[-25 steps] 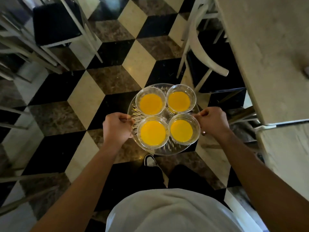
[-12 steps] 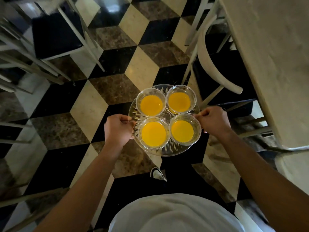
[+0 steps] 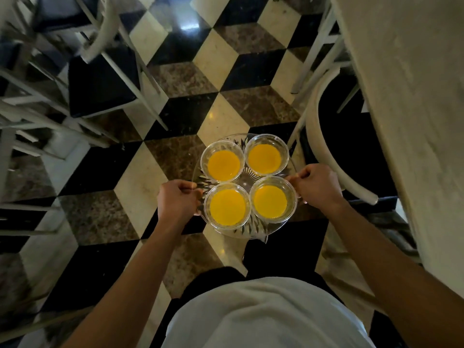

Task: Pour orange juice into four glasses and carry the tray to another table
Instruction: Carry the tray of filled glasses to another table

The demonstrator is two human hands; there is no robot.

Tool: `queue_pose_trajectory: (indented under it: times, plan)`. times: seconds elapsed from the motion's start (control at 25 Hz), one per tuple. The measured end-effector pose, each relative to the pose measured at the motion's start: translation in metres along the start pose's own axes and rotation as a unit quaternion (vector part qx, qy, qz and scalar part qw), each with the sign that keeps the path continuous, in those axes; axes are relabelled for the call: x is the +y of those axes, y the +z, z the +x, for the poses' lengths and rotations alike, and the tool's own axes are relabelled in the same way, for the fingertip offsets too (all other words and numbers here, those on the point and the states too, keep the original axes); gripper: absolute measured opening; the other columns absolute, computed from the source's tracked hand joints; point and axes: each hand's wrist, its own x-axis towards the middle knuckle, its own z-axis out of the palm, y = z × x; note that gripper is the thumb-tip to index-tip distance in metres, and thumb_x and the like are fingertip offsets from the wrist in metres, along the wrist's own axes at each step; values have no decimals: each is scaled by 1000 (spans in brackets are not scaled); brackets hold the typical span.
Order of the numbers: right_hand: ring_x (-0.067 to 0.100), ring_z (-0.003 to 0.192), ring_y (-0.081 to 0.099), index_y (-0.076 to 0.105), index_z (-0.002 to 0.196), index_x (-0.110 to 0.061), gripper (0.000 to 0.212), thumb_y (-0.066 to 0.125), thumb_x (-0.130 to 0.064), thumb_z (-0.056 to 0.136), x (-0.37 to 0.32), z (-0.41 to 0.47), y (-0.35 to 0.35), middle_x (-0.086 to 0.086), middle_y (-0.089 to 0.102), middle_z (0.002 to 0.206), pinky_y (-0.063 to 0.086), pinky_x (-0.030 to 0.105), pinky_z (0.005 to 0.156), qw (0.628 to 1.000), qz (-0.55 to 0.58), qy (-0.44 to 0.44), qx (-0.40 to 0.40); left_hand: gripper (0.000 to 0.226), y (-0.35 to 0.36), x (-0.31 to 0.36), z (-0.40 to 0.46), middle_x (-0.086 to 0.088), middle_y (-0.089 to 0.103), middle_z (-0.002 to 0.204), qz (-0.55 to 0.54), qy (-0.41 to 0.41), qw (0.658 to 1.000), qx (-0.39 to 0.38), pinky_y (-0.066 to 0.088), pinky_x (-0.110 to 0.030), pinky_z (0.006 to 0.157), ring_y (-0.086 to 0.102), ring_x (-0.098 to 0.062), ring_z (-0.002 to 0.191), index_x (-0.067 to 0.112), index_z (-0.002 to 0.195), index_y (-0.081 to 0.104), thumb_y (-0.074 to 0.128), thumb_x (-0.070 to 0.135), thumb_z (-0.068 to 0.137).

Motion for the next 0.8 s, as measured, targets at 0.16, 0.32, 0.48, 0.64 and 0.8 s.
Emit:
queue_pose_trajectory:
  times: [0.16,0.32,0.48,0.64,0.8]
  plan:
    - [16,62,70,67,70,-17,27,81,-37,83,-22,57,-16,0,70,64,63,38,63,1000,-2,-14,-9,11,17,36,32,-14,79,76,-26,-6,1000,7,68,-51,64,79,-31,67,11,89,74,82,5,87]
    - [12,66,70,71,77,-15,24,82,-36,83,-39,99,-31,0,72,71,61,31,61,1000,-3,0,-16,9,33,66,61,-14,79,78,-42,-10,999,2,68,-52,65,79,-33,67,9,91,74,81,4,88]
    - [10,54,71,72,77,-14,23,83,-33,83,-55,138,-33,0,73,66,62,32,55,1000,18,3,-13,9,45,91,94,-15,79,78,-46,-16,999,-1,68,-52,65,79,-35,69,10,89,73,80,4,90]
    - [4,46,66,71,79,-14,24,82,-34,84,-76,171,-33,0,73,66,53,24,47,1000,-3,1,-16,11,48,115,130,-15,78,76,-41,-16,999,-9,68,-50,65,79,-37,70,11,85,73,79,3,90]
    - [9,51,67,69,76,-15,26,81,-35,86,-104,204,-26,0,71,65,57,27,50,1000,4,10,-9,11,46,143,176,-13,78,79,-30,-24,999,-15,68,-46,65,80,-31,70,12,87,73,78,3,90]
